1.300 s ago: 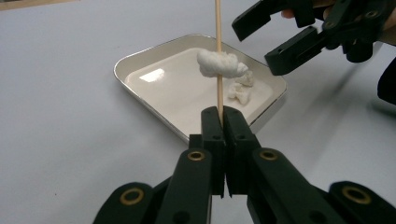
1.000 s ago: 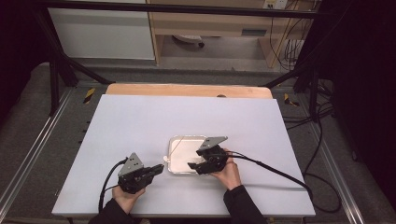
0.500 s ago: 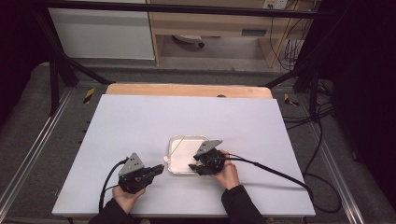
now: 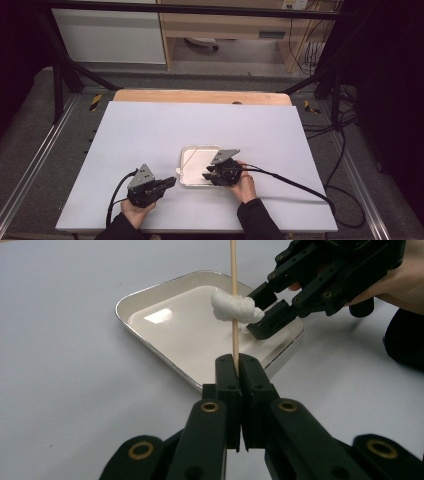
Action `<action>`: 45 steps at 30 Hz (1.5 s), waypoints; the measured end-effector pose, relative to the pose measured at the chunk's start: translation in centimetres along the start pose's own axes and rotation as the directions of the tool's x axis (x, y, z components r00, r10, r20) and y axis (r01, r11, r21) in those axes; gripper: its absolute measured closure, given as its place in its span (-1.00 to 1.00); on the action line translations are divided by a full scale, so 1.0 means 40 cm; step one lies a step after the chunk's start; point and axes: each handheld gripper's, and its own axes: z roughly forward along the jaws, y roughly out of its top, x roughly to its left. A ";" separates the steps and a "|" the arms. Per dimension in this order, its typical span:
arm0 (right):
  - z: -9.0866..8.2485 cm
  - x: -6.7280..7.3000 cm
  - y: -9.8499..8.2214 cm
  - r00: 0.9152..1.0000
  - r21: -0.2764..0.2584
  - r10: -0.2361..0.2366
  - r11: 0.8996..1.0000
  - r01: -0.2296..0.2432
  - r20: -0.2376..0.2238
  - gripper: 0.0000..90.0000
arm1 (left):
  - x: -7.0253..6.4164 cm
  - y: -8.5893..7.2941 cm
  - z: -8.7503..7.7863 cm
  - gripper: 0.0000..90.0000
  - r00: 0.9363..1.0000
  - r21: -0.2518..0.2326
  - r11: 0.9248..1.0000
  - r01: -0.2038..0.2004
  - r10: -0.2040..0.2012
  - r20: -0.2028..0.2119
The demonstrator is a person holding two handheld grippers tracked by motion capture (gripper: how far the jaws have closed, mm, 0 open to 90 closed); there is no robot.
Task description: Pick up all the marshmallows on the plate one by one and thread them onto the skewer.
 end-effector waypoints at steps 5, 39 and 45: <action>-0.027 -0.003 0.016 0.999 -0.054 0.038 0.998 -0.039 -0.029 0.50 | -0.001 0.000 -0.001 0.96 1.000 -0.002 1.000 0.002 -0.002 0.001; -0.191 -0.044 0.093 0.960 -0.301 0.200 0.919 -0.254 -0.197 0.58 | -0.019 0.001 -0.006 0.96 0.999 -0.028 0.999 -0.036 0.037 0.030; -0.219 -0.061 0.105 0.950 -0.348 0.221 0.892 -0.288 -0.221 0.59 | -0.023 0.001 -0.005 0.96 0.998 -0.033 0.999 -0.039 0.040 0.038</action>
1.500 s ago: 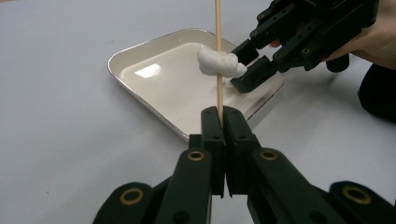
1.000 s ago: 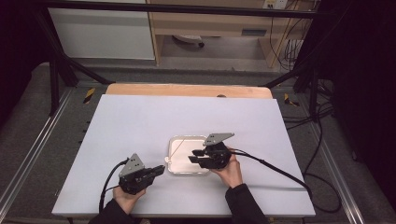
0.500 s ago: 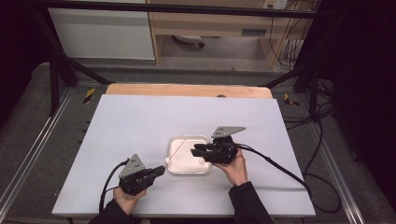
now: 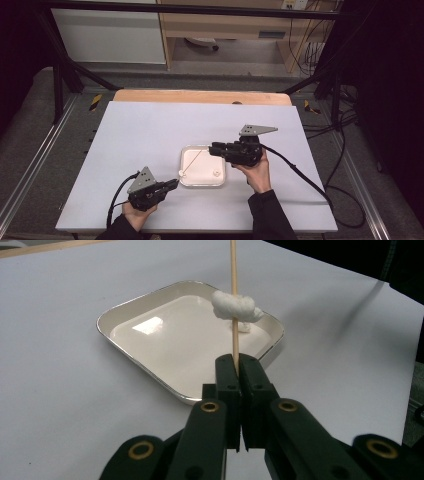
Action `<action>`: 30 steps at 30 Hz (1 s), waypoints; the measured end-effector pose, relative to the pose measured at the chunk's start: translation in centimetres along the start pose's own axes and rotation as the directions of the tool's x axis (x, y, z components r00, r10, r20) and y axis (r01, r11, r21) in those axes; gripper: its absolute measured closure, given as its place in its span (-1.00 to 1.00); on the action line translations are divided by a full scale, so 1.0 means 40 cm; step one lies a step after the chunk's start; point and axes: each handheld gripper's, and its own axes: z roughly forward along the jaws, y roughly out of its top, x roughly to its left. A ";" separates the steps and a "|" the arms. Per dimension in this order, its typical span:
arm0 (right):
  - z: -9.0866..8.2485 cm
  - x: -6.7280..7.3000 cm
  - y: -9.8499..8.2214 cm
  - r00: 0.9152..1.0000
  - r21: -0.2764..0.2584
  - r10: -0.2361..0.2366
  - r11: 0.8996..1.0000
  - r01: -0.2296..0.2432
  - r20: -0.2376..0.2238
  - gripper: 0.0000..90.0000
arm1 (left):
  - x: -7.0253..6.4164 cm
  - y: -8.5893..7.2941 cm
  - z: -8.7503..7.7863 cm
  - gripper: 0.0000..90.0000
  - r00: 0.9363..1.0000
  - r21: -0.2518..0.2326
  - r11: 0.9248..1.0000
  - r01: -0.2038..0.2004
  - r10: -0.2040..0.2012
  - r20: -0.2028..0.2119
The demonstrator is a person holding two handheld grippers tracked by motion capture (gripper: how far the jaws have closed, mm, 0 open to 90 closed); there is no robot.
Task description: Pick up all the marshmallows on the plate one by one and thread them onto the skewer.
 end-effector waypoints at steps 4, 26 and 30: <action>-0.002 -0.009 0.011 0.999 -0.029 0.028 0.999 -0.028 -0.017 0.59 | -0.002 0.000 0.001 0.96 1.000 0.001 1.000 -0.007 0.007 0.005; 0.045 -0.032 0.001 0.991 -0.029 0.105 0.994 -0.107 -0.079 0.60 | -0.006 0.001 0.002 0.96 1.000 -0.001 1.000 -0.013 0.013 0.011; 0.050 -0.032 -0.003 0.991 -0.023 0.106 0.994 -0.108 -0.080 0.60 | -0.006 0.001 0.002 0.96 1.000 0.001 1.000 -0.012 0.012 0.011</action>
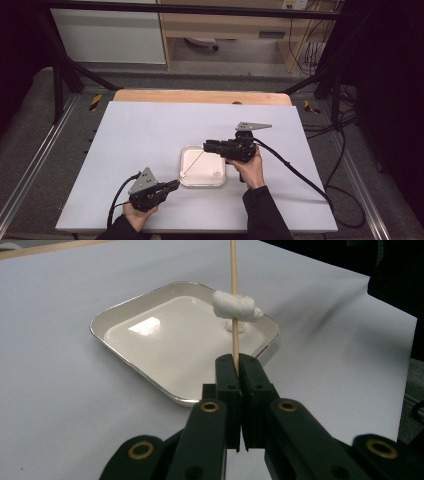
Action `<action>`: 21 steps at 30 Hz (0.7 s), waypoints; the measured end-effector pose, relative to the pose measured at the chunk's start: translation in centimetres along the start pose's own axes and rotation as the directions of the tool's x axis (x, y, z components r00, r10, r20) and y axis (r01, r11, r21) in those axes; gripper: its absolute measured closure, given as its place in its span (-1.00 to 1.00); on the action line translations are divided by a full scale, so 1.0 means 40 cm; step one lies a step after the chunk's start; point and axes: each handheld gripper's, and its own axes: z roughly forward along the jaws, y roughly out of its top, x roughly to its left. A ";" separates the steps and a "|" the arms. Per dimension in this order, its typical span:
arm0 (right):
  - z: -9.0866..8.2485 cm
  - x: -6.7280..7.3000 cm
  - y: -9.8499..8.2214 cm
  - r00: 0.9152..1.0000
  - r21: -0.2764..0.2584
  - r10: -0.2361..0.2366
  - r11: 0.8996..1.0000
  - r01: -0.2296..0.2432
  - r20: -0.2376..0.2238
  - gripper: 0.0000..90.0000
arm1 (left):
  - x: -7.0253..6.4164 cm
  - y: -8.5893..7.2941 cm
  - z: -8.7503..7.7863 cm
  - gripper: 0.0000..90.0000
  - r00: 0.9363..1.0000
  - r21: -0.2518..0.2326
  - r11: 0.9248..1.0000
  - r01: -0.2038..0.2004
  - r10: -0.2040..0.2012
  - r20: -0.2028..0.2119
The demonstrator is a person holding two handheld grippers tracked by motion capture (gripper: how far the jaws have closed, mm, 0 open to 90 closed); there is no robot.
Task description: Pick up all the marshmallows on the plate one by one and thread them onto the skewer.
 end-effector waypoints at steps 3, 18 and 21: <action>0.002 -0.001 -0.001 1.000 0.000 0.003 1.000 -0.003 0.001 0.60 | -0.001 0.000 -0.001 0.96 1.000 -0.010 1.000 -0.003 0.003 0.000; 0.019 0.005 -0.017 0.999 -0.015 0.032 0.999 -0.032 -0.022 0.65 | -0.001 -0.003 -0.001 0.96 1.000 -0.022 1.000 0.013 -0.013 0.004; 0.023 0.006 -0.022 0.999 -0.018 0.037 0.999 -0.038 -0.028 0.66 | -0.001 -0.004 0.000 0.96 1.000 -0.025 1.000 0.020 -0.020 0.006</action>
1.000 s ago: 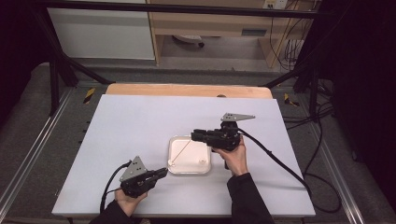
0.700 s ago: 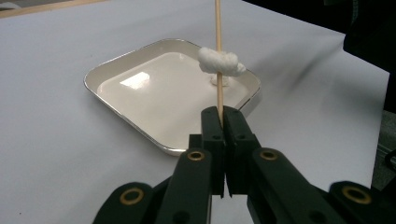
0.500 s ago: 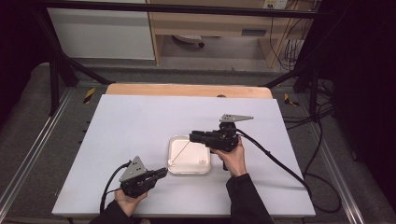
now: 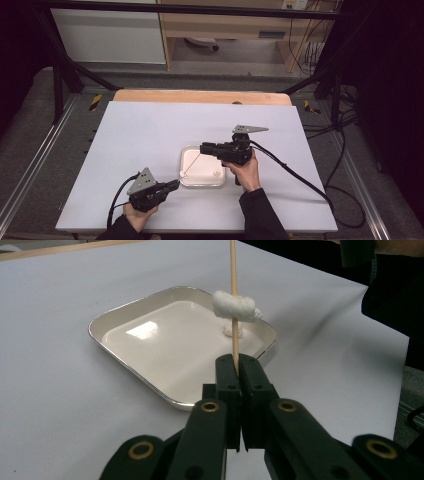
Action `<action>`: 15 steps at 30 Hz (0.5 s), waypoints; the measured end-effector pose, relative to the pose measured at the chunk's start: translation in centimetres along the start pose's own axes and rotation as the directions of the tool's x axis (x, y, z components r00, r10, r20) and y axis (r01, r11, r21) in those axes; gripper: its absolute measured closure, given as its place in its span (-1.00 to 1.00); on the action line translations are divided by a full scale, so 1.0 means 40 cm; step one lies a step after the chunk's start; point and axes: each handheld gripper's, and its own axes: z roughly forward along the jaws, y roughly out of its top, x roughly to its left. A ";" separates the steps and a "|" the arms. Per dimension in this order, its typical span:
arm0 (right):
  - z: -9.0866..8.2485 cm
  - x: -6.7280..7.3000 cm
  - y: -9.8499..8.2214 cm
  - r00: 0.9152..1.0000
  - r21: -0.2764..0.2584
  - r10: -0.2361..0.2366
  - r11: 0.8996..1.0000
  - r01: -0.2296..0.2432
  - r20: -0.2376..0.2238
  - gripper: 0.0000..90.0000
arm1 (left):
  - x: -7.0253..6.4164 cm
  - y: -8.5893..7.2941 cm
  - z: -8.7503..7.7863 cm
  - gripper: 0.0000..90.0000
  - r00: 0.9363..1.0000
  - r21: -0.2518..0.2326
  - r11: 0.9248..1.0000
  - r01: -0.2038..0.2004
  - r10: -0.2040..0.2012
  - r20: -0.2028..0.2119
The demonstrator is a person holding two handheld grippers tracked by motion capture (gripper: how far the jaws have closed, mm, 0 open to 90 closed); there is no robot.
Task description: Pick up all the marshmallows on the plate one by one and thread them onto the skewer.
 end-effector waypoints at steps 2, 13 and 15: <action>0.003 0.001 -0.003 1.000 -0.001 0.003 1.000 -0.003 -0.005 0.66 | 0.000 -0.001 0.000 0.96 1.000 -0.001 1.000 0.003 -0.003 0.001; 0.012 0.005 -0.016 1.000 0.006 -0.002 1.000 0.002 -0.014 0.71 | -0.004 -0.002 0.006 0.97 1.000 0.018 1.000 -0.010 0.010 -0.008; 0.014 0.005 -0.019 1.000 0.010 -0.005 1.000 0.005 -0.013 0.72 | -0.004 -0.002 0.007 0.97 1.000 0.024 1.000 -0.011 0.011 -0.009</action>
